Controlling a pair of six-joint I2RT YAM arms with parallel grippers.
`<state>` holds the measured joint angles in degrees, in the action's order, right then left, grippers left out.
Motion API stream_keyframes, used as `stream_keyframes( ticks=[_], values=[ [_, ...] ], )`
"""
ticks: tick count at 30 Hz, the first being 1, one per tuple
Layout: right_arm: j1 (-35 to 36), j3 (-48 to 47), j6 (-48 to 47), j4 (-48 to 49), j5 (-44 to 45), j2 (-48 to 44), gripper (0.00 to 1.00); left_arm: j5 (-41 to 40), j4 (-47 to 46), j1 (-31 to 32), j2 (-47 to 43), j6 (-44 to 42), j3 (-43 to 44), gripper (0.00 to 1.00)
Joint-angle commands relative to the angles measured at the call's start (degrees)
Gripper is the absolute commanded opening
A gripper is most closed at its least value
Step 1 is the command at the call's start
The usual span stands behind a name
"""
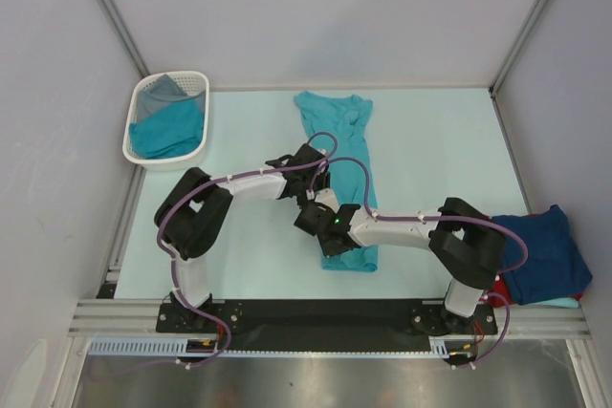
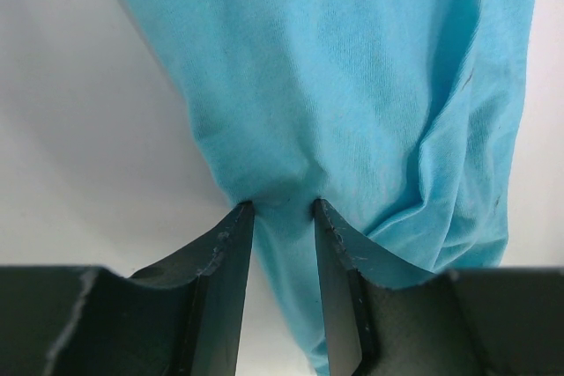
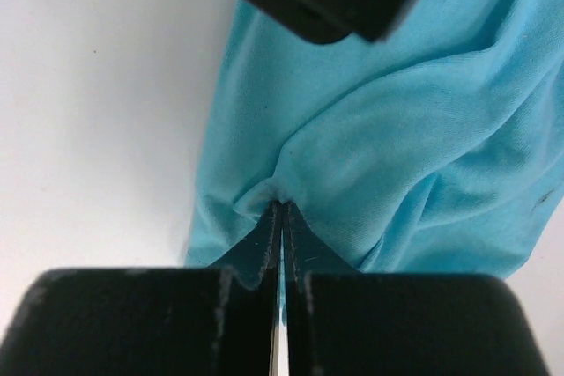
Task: Fold and stack the t-shirts
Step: Grab the bottom of the folded rectangular tshirt with both arms
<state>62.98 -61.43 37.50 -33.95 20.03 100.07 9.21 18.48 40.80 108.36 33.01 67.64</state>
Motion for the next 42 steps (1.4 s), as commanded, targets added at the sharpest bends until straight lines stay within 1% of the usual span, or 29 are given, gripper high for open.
stream_keyframes(
  ticks=[1,7,15,26,30,35,42],
  values=[
    [-0.76,-0.01,0.65,1.96,1.15,-1.54,0.00,-0.60,1.12,1.22,1.24,-0.58,0.92,0.40],
    [-0.40,-0.71,1.35,-1.01,2.90,-3.47,0.00,-0.60,1.30,1.30,1.33,-0.67,1.01,0.40],
    [0.56,-1.68,3.20,-8.40,6.24,-12.17,0.00,-0.51,1.21,1.30,1.24,-0.58,0.83,0.40],
    [0.74,0.87,7.93,-17.28,7.57,-17.28,0.00,-0.16,1.30,1.30,1.86,-0.32,1.09,0.40],
    [1.00,2.28,9.70,-19.92,6.69,-18.77,0.00,0.10,1.30,1.30,2.03,-0.32,1.18,0.40],
    [1.53,4.30,11.98,-20.80,4.14,-19.39,0.00,0.10,1.56,1.30,2.12,-0.58,1.53,0.40],
    [3.81,5.53,13.66,-21.41,0.10,-17.19,0.00,0.37,1.91,1.30,2.83,-0.67,2.32,0.40]
  ],
)
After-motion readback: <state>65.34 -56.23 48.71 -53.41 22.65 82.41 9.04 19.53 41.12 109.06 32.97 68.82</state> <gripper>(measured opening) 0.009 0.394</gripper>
